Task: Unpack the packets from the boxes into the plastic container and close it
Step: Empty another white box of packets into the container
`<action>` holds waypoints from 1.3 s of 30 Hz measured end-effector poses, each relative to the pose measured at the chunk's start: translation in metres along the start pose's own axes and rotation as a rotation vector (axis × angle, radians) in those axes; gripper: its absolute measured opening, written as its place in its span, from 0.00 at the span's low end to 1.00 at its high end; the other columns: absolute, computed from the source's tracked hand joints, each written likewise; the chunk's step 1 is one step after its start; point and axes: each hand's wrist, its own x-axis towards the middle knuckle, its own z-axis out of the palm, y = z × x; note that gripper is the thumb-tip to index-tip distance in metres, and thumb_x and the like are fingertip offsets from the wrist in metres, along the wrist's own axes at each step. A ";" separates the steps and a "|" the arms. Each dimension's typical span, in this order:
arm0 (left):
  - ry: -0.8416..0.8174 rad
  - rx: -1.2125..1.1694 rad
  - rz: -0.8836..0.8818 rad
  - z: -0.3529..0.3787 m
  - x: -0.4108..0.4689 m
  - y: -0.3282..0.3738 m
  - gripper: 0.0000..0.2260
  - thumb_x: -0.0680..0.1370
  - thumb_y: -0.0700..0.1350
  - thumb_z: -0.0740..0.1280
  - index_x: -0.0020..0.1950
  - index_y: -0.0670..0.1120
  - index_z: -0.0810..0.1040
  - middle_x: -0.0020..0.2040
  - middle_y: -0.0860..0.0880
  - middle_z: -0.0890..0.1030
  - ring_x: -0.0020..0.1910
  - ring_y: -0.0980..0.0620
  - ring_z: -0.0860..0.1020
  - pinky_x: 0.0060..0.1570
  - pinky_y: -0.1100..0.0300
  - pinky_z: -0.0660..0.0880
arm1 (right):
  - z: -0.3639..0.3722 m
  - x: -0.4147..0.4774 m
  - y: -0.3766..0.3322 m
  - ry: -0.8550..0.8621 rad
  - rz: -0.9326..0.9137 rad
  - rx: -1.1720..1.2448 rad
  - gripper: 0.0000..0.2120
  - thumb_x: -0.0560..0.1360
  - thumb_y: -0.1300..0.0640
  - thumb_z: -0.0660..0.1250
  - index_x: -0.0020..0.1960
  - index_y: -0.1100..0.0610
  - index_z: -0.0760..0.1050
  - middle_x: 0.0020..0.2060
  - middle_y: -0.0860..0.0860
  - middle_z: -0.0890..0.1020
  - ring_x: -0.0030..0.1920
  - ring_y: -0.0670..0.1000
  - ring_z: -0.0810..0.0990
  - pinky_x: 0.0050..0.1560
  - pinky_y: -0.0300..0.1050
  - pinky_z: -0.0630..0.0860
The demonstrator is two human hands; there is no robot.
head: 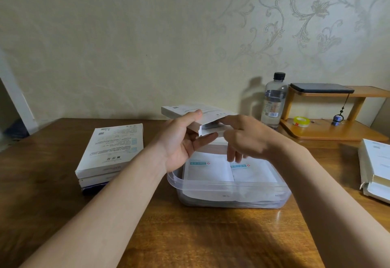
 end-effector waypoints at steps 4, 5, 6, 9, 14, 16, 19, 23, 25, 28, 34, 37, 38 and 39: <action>-0.043 0.028 -0.001 0.000 -0.002 -0.001 0.12 0.82 0.40 0.65 0.64 0.38 0.79 0.61 0.38 0.83 0.57 0.43 0.83 0.45 0.54 0.84 | 0.010 0.004 -0.003 -0.060 0.031 -0.165 0.10 0.81 0.59 0.54 0.60 0.49 0.66 0.36 0.51 0.85 0.30 0.50 0.84 0.36 0.44 0.82; -0.044 0.030 0.004 0.000 -0.002 -0.001 0.12 0.83 0.40 0.65 0.64 0.38 0.79 0.61 0.38 0.83 0.57 0.43 0.83 0.45 0.54 0.84 | 0.010 0.005 -0.003 -0.044 0.037 -0.197 0.07 0.83 0.57 0.54 0.59 0.50 0.67 0.35 0.50 0.85 0.29 0.49 0.84 0.37 0.45 0.82; -0.044 0.030 0.009 0.001 -0.003 0.000 0.12 0.83 0.40 0.64 0.64 0.38 0.79 0.61 0.37 0.83 0.57 0.43 0.83 0.46 0.55 0.84 | 0.009 0.006 -0.001 -0.029 0.038 -0.223 0.06 0.84 0.55 0.54 0.58 0.51 0.69 0.34 0.50 0.85 0.28 0.49 0.84 0.38 0.47 0.82; -0.031 0.028 0.020 0.000 -0.003 0.000 0.14 0.82 0.41 0.65 0.66 0.38 0.78 0.61 0.38 0.83 0.59 0.42 0.83 0.47 0.56 0.84 | 0.005 0.005 0.001 0.031 0.002 -0.300 0.09 0.84 0.52 0.55 0.58 0.50 0.73 0.31 0.48 0.84 0.26 0.47 0.83 0.40 0.50 0.83; -0.013 -0.014 0.028 -0.002 -0.002 0.001 0.14 0.82 0.41 0.65 0.66 0.37 0.78 0.60 0.39 0.84 0.56 0.45 0.83 0.45 0.58 0.83 | 0.006 0.004 0.000 0.196 -0.066 -0.356 0.12 0.83 0.48 0.57 0.61 0.43 0.77 0.27 0.46 0.82 0.23 0.44 0.80 0.37 0.47 0.82; -0.006 -0.017 0.026 -0.002 -0.002 0.001 0.13 0.82 0.41 0.65 0.64 0.37 0.79 0.59 0.39 0.84 0.55 0.45 0.84 0.45 0.59 0.83 | 0.005 0.005 0.001 0.220 -0.077 -0.368 0.12 0.83 0.48 0.58 0.60 0.41 0.78 0.26 0.46 0.81 0.23 0.44 0.79 0.38 0.47 0.82; 0.002 -0.017 0.026 -0.002 -0.001 0.001 0.12 0.82 0.41 0.65 0.63 0.37 0.80 0.59 0.39 0.84 0.55 0.44 0.83 0.46 0.58 0.84 | 0.004 0.006 0.001 0.245 -0.076 -0.397 0.11 0.82 0.48 0.60 0.59 0.43 0.79 0.27 0.46 0.81 0.27 0.46 0.80 0.40 0.49 0.82; 0.009 -0.027 0.020 -0.002 0.000 0.000 0.12 0.82 0.41 0.65 0.63 0.37 0.79 0.58 0.39 0.85 0.53 0.44 0.84 0.46 0.58 0.84 | 0.004 0.006 0.002 0.282 -0.092 -0.400 0.11 0.81 0.46 0.63 0.56 0.45 0.82 0.27 0.46 0.81 0.30 0.45 0.79 0.41 0.49 0.81; 0.019 -0.027 0.025 -0.002 0.000 0.000 0.12 0.82 0.40 0.65 0.63 0.37 0.79 0.56 0.39 0.85 0.51 0.44 0.85 0.47 0.56 0.84 | 0.003 0.006 0.003 0.315 -0.102 -0.406 0.11 0.79 0.44 0.65 0.54 0.45 0.83 0.28 0.47 0.82 0.32 0.48 0.80 0.41 0.49 0.81; 0.027 -0.030 0.038 -0.002 0.000 0.001 0.10 0.82 0.40 0.65 0.60 0.37 0.80 0.52 0.40 0.86 0.48 0.45 0.85 0.49 0.55 0.83 | 0.005 0.008 0.004 0.362 -0.106 -0.457 0.12 0.78 0.41 0.66 0.54 0.44 0.84 0.33 0.50 0.82 0.37 0.56 0.81 0.42 0.49 0.80; 0.047 -0.027 0.042 -0.001 0.000 0.000 0.08 0.82 0.40 0.65 0.57 0.38 0.80 0.49 0.41 0.86 0.46 0.45 0.85 0.48 0.55 0.84 | 0.001 0.008 0.003 0.310 -0.134 -0.472 0.11 0.80 0.45 0.63 0.55 0.46 0.82 0.38 0.51 0.83 0.41 0.57 0.81 0.43 0.52 0.80; 0.073 -0.035 0.044 0.000 0.000 0.001 0.09 0.82 0.40 0.66 0.58 0.36 0.80 0.49 0.40 0.86 0.46 0.45 0.85 0.46 0.55 0.85 | -0.001 0.007 0.002 0.284 -0.140 -0.494 0.10 0.81 0.49 0.61 0.55 0.47 0.80 0.41 0.52 0.83 0.42 0.59 0.81 0.43 0.52 0.80; 0.077 -0.041 0.038 0.000 0.000 0.001 0.10 0.82 0.41 0.67 0.59 0.36 0.79 0.51 0.39 0.85 0.45 0.44 0.85 0.45 0.55 0.85 | 0.000 0.006 0.001 0.302 -0.146 -0.519 0.10 0.80 0.50 0.61 0.54 0.47 0.80 0.42 0.52 0.83 0.42 0.59 0.81 0.43 0.52 0.80; 0.081 -0.050 0.033 0.000 0.000 0.002 0.12 0.81 0.41 0.67 0.61 0.35 0.79 0.52 0.38 0.84 0.45 0.44 0.85 0.44 0.56 0.85 | 0.000 0.006 0.000 0.325 -0.155 -0.541 0.10 0.80 0.50 0.61 0.53 0.48 0.80 0.41 0.52 0.83 0.42 0.59 0.80 0.43 0.51 0.79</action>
